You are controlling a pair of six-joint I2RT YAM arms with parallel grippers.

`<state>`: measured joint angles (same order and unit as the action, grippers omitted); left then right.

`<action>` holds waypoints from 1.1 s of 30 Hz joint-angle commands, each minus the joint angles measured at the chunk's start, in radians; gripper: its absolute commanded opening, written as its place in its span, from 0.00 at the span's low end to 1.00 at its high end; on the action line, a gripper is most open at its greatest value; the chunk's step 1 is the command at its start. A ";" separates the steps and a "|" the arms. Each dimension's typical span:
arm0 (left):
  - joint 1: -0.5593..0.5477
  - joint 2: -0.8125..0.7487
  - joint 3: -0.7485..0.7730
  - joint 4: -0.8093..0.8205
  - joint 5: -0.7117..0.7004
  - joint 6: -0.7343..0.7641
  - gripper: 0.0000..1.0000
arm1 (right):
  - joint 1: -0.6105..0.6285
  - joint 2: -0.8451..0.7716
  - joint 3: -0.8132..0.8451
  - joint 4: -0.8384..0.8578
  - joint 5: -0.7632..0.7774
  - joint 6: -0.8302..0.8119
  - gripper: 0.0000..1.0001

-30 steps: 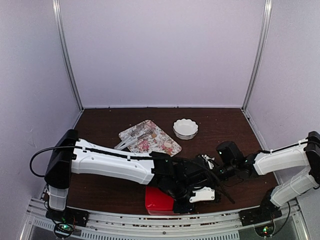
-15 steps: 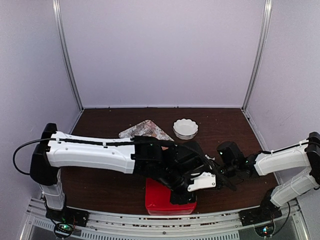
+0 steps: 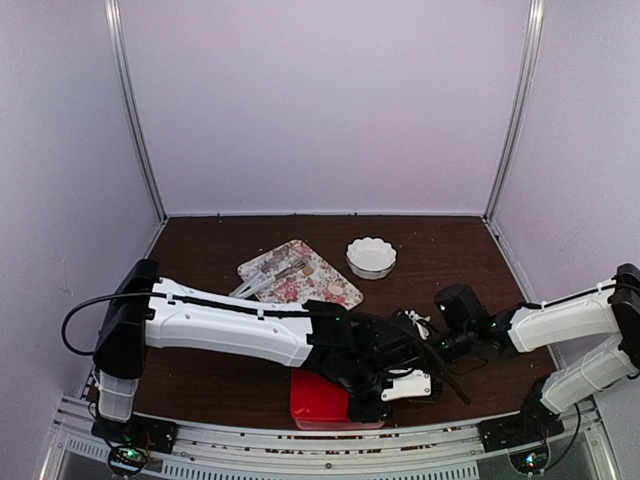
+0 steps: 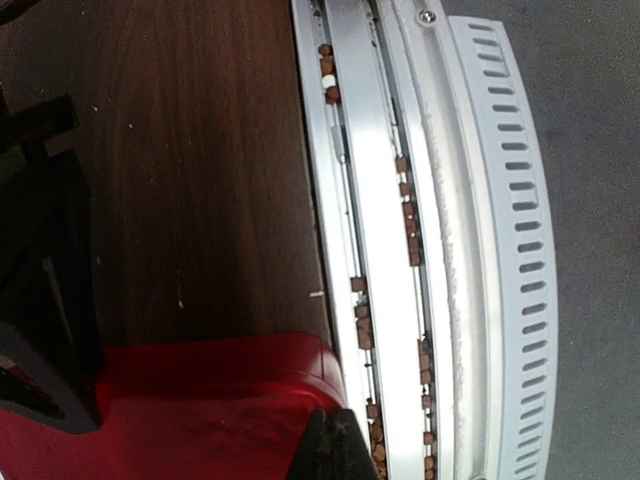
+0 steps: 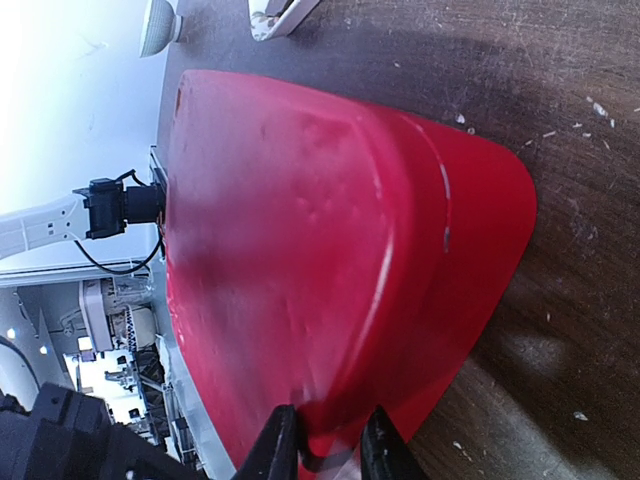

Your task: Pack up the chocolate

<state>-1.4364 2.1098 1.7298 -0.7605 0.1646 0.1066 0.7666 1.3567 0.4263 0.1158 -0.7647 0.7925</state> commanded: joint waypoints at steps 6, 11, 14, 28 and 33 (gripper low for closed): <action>0.010 -0.085 -0.034 -0.036 -0.012 -0.008 0.00 | 0.008 0.047 -0.039 -0.256 0.100 -0.032 0.22; 0.070 -0.231 -0.114 0.012 -0.029 -0.099 0.04 | 0.002 -0.031 0.000 -0.307 0.122 -0.025 0.39; 0.139 -0.337 -0.204 0.041 -0.042 -0.172 0.11 | -0.013 -0.120 0.051 -0.369 0.161 -0.036 0.53; 0.358 -0.580 -0.436 -0.005 -0.236 -0.507 0.07 | -0.079 -0.276 0.381 -0.664 0.329 -0.231 0.43; 0.367 -0.533 -0.390 -0.037 -0.273 -0.553 0.00 | -0.042 -0.177 0.500 -0.739 0.395 -0.294 0.35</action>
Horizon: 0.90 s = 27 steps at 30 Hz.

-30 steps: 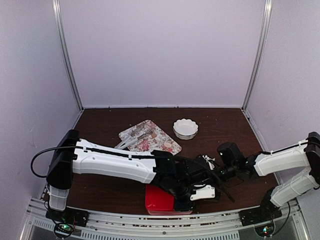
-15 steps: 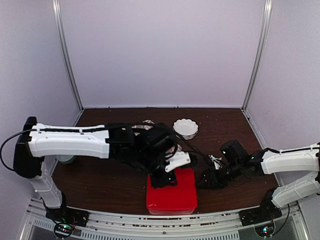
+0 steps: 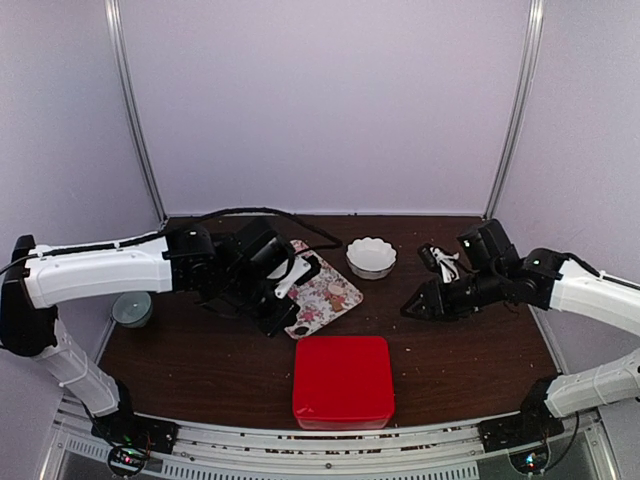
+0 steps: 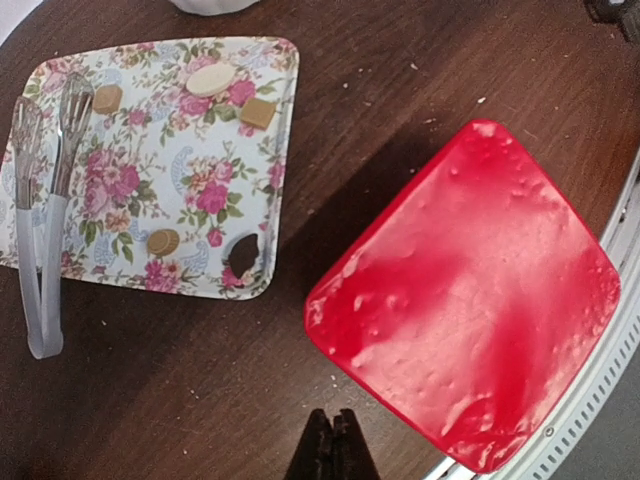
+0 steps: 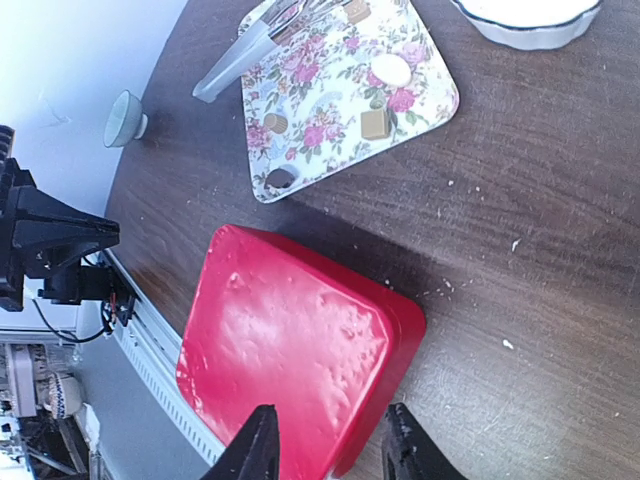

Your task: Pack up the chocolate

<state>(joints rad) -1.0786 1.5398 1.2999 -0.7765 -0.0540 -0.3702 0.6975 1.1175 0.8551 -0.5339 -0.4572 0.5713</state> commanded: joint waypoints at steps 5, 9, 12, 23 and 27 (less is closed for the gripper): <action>0.011 0.080 0.053 0.018 -0.022 -0.096 0.00 | 0.061 0.132 0.108 -0.078 0.112 -0.080 0.33; 0.018 0.137 0.026 0.085 0.024 -0.115 0.00 | 0.074 0.204 0.083 -0.018 0.099 -0.078 0.31; 0.023 0.191 0.000 0.134 0.052 -0.123 0.00 | 0.085 0.261 0.053 0.037 0.079 -0.066 0.29; 0.036 0.253 -0.058 0.165 0.086 -0.121 0.00 | 0.087 0.377 -0.039 0.098 0.066 -0.064 0.21; 0.027 0.144 -0.082 0.171 0.072 -0.061 0.09 | 0.067 0.326 -0.030 0.059 0.057 -0.068 0.24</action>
<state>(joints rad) -1.0470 1.7817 1.2602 -0.5957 0.0216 -0.4812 0.7784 1.4765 0.8471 -0.4107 -0.4175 0.5041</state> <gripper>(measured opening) 0.020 0.215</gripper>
